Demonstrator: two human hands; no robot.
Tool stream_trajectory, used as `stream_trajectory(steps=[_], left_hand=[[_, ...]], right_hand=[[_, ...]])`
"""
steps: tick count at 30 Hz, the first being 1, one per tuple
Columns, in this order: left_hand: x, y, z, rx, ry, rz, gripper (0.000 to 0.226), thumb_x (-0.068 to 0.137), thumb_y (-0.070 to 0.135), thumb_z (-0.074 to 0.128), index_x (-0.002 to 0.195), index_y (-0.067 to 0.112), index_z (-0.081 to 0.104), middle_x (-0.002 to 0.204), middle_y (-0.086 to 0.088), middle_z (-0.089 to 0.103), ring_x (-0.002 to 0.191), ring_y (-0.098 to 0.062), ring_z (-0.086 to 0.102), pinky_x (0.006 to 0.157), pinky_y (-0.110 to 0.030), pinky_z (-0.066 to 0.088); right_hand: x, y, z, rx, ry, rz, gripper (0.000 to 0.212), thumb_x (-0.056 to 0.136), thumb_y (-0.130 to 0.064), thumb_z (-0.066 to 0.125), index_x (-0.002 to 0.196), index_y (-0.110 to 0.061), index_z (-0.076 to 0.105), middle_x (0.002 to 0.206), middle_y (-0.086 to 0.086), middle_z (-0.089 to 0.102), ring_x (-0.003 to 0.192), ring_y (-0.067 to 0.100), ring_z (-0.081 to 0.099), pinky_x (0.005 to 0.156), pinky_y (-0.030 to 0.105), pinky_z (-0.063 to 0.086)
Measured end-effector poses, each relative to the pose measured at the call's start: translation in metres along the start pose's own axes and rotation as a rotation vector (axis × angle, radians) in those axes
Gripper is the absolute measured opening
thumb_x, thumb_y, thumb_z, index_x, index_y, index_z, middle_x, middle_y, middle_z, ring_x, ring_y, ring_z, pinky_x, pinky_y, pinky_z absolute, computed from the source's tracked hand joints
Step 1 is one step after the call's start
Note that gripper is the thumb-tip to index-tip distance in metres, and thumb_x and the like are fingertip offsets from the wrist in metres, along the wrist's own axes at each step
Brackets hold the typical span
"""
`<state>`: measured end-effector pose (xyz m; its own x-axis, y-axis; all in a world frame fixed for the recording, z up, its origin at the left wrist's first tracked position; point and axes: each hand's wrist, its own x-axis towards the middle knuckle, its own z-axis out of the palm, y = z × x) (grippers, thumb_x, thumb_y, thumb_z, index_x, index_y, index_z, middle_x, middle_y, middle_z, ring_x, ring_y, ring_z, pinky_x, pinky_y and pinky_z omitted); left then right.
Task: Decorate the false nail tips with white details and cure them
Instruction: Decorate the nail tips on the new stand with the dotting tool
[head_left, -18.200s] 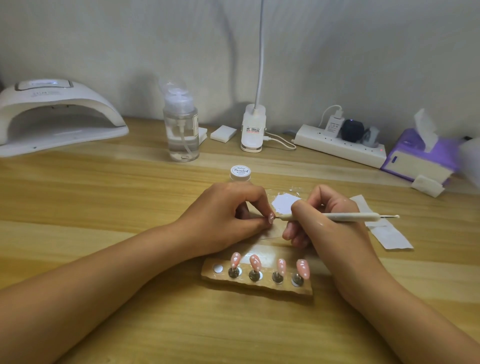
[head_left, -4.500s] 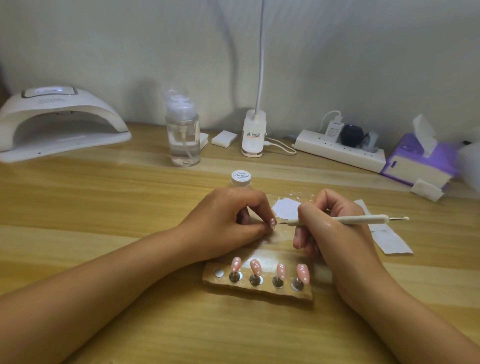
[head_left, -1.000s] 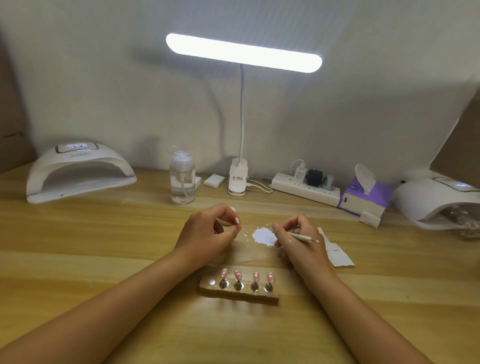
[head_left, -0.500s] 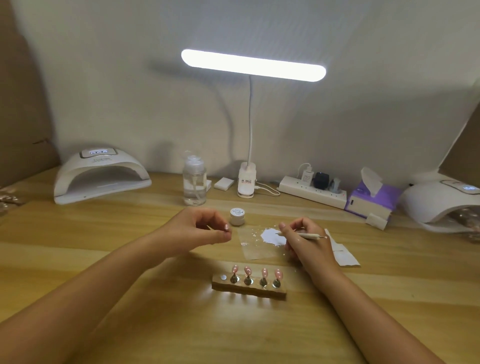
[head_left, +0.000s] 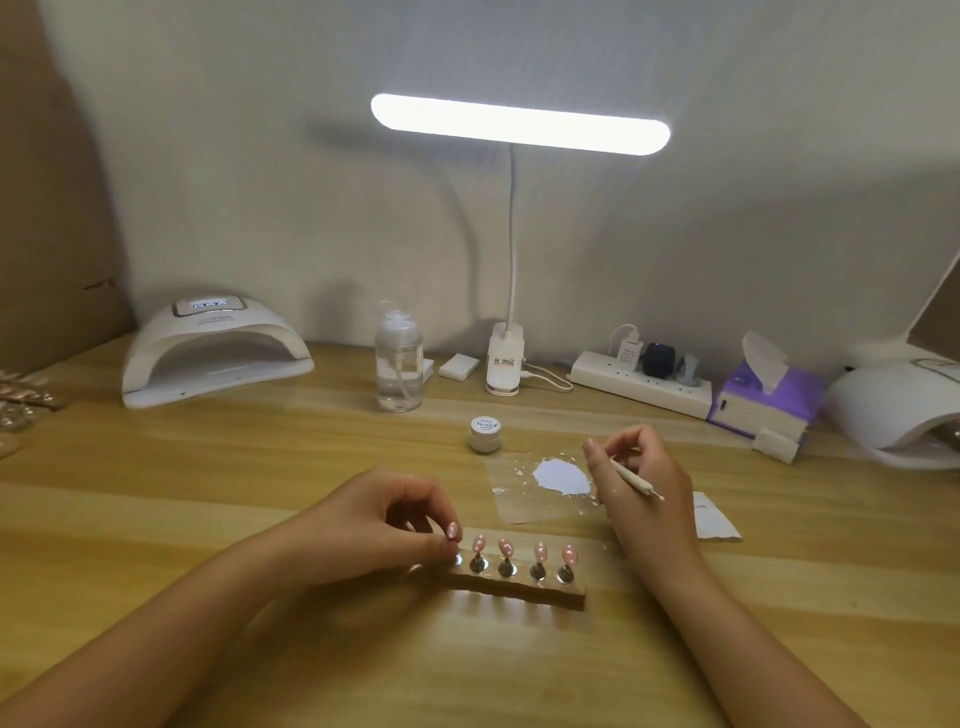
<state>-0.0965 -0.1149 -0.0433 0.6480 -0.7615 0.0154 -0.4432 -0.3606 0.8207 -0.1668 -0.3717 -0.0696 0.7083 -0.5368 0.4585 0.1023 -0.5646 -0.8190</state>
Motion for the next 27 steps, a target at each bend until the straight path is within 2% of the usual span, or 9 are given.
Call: stream_trajectory(steps=[4, 6, 10, 13, 17, 20, 23, 25, 27], left_hand=[[-0.001, -0.002, 0.003, 0.035, -0.009, 0.019, 0.007, 0.086, 0.026, 0.076, 0.091, 0.03, 0.074, 0.089, 0.012, 0.072, 0.078, -0.002, 0.065, 0.068, -0.012, 0.048], [-0.001, -0.002, 0.004, 0.052, -0.007, 0.031, 0.007, 0.086, 0.025, 0.076, 0.092, 0.029, 0.074, 0.087, 0.015, 0.071, 0.078, -0.002, 0.064, 0.067, -0.011, 0.047], [-0.002, -0.004, 0.006, 0.041, -0.01, 0.034, 0.013, 0.084, 0.025, 0.078, 0.094, 0.03, 0.072, 0.092, 0.012, 0.071, 0.084, -0.004, 0.067, 0.074, -0.014, 0.049], [-0.003, -0.006, 0.007, 0.087, -0.049, 0.031, 0.024, 0.08, 0.035, 0.08, 0.1, 0.04, 0.069, 0.093, 0.022, 0.066, 0.087, 0.0, 0.063, 0.075, -0.014, 0.049], [-0.003, -0.009, 0.009, 0.263, -0.003, 0.086, 0.027, 0.078, 0.045, 0.078, 0.103, 0.046, 0.068, 0.099, 0.029, 0.059, 0.093, 0.0, 0.057, 0.079, -0.014, 0.047], [-0.003, -0.01, 0.012, 0.258, 0.031, 0.112, 0.024, 0.08, 0.043, 0.078, 0.102, 0.044, 0.07, 0.099, 0.029, 0.059, 0.093, 0.0, 0.057, 0.078, -0.014, 0.047], [-0.003, -0.01, 0.015, 0.241, 0.09, 0.156, 0.021, 0.082, 0.039, 0.077, 0.102, 0.041, 0.07, 0.1, 0.026, 0.061, 0.094, -0.002, 0.059, 0.078, -0.016, 0.047], [-0.002, -0.008, 0.017, 0.203, 0.149, 0.177, 0.02, 0.081, 0.035, 0.078, 0.1, 0.038, 0.071, 0.099, 0.023, 0.064, 0.094, -0.004, 0.061, 0.079, -0.021, 0.05], [0.0, -0.006, 0.018, 0.154, 0.183, 0.183, 0.021, 0.08, 0.034, 0.079, 0.1, 0.036, 0.073, 0.098, 0.018, 0.066, 0.095, -0.006, 0.063, 0.081, -0.025, 0.053]], right_hand=[[-0.001, -0.002, -0.002, -0.309, -0.034, -0.145, 0.008, 0.096, -0.022, 0.061, 0.102, -0.023, 0.055, 0.081, -0.013, 0.062, 0.075, 0.014, 0.06, 0.061, 0.032, 0.047], [-0.001, 0.0, -0.006, -0.49, -0.087, -0.229, 0.016, 0.096, -0.016, 0.057, 0.108, -0.026, 0.057, 0.091, -0.011, 0.064, 0.083, 0.013, 0.058, 0.061, 0.032, 0.047], [0.003, 0.006, -0.02, -0.63, -0.217, -0.243, 0.03, 0.097, -0.011, 0.049, 0.118, -0.028, 0.062, 0.118, -0.011, 0.064, 0.109, 0.016, 0.052, 0.081, 0.035, 0.046], [0.005, 0.01, -0.025, -0.782, -0.334, -0.279, 0.039, 0.1, -0.017, 0.047, 0.133, -0.035, 0.057, 0.128, -0.014, 0.058, 0.121, 0.014, 0.045, 0.095, 0.032, 0.039], [0.001, 0.008, -0.025, -0.829, -0.403, -0.289, 0.039, 0.105, -0.032, 0.04, 0.142, -0.042, 0.048, 0.129, -0.018, 0.054, 0.123, 0.01, 0.039, 0.097, 0.029, 0.034], [0.003, -0.006, -0.031, -0.769, -0.378, -0.22, 0.043, 0.101, -0.02, 0.048, 0.141, -0.037, 0.05, 0.124, -0.012, 0.055, 0.116, 0.01, 0.045, 0.098, 0.027, 0.038], [0.003, -0.035, -0.051, -0.459, -0.614, 0.004, 0.041, 0.093, -0.006, 0.052, 0.123, -0.033, 0.061, 0.112, -0.014, 0.059, 0.102, 0.003, 0.054, 0.086, 0.016, 0.046], [-0.006, -0.051, -0.065, -0.373, -0.82, 0.065, 0.038, 0.087, -0.02, 0.057, 0.119, -0.039, 0.059, 0.112, -0.018, 0.056, 0.101, -0.003, 0.053, 0.077, 0.01, 0.043], [-0.019, -0.057, -0.074, -0.389, -0.865, 0.018, 0.038, 0.08, -0.035, 0.062, 0.117, -0.044, 0.058, 0.111, -0.022, 0.053, 0.098, -0.006, 0.05, 0.075, 0.009, 0.039]])
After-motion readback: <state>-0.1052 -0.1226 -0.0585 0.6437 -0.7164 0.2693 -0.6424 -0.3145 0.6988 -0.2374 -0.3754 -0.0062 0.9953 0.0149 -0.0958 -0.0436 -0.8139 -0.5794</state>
